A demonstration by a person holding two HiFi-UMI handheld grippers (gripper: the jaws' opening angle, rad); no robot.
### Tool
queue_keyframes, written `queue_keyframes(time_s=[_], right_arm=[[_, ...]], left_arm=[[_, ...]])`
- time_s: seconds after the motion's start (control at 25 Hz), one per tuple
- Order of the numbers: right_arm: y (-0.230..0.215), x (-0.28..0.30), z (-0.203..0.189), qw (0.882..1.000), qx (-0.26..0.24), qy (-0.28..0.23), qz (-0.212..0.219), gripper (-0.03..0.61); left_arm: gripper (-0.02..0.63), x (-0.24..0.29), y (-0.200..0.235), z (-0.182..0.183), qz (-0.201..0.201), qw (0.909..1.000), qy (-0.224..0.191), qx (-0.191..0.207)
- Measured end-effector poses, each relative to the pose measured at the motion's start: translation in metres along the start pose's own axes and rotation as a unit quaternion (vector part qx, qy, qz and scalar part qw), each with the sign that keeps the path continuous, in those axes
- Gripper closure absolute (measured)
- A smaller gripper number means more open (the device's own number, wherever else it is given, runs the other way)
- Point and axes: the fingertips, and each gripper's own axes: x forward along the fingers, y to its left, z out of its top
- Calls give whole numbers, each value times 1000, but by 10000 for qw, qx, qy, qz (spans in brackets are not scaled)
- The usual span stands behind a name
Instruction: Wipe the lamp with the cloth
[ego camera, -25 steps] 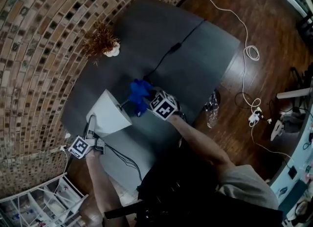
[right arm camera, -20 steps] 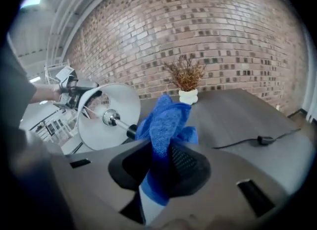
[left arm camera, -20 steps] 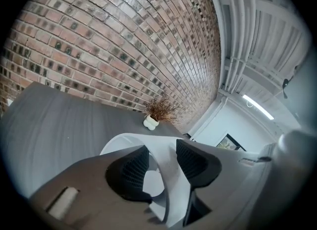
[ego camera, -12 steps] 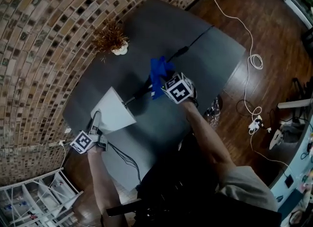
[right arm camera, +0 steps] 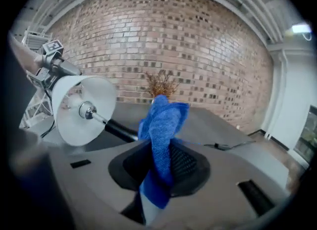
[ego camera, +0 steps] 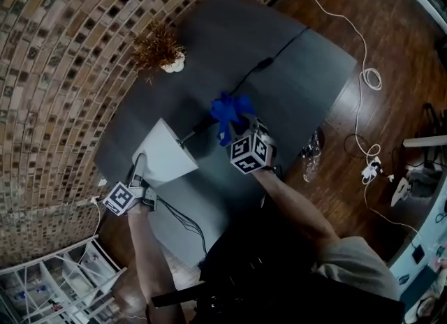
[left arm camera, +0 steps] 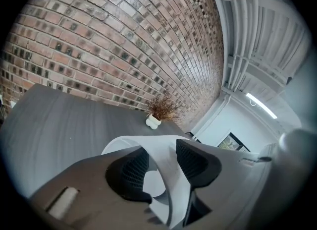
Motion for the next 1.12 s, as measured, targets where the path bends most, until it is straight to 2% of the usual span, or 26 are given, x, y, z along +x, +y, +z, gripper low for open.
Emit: queue_keyframes(time_s=[0.08, 0.2, 0.28, 0.36, 0.4, 0.48, 0.56, 0.64, 0.76, 0.84, 0.88, 0.96, 1.0, 1.04, 1.12], right_arm=[[18, 11, 4, 9996, -41, -125, 238, 494], [80, 31, 1, 9925, -122, -140, 1205, 494], [133, 24, 9, 9735, -333, -354, 2233, 494], [175, 5, 16, 9416, -557, -544, 3275, 494], [183, -3, 18, 9307, -521, -577, 3575, 494], [174, -14, 25, 9257, -63, -603, 3734, 494], [158, -20, 36, 9193, 458, -705, 3844, 494], [160, -26, 46, 9072, 569, -792, 4093, 494], [171, -30, 49, 8953, 584, -758, 4351, 495], [172, -33, 52, 8820, 938, -719, 4562, 495], [173, -36, 54, 8722, 1144, -690, 4706, 495], [174, -42, 60, 8524, 1445, -580, 4992, 497], [172, -45, 64, 8427, 1601, -508, 5115, 500], [168, -49, 68, 8323, 1803, -432, 5224, 502], [156, -57, 77, 8117, 2254, -209, 5385, 502]], left_arm=[[442, -2, 3, 1, 46, 10000, 5, 17], [442, -4, 1, -6, 13, 10000, 9, -79], [442, -5, -1, -8, 6, 10000, 18, 13], [442, -4, -6, -10, -95, 9999, -32, -39], [442, -3, -9, -12, -171, 9998, -56, -102], [436, -5, -13, -18, -293, 9996, -17, -4], [414, -12, -18, -25, -506, 9979, 112, 377], [198, -25, -15, -41, -717, 9951, 314, 610], [183, -44, -6, -74, -894, 9924, 423, 733], [183, -51, -5, -98, -878, 9905, 274, 1022], [188, -53, -6, -107, -771, 9880, 152, 1330], [237, -55, -9, -112, -362, 9746, -82, 2207], [294, -56, -14, -110, -198, 9658, -172, 2581], [346, -59, -25, -107, -163, 9594, -262, 2804], [368, -67, -59, -99, -414, 9562, -428, 2866]])
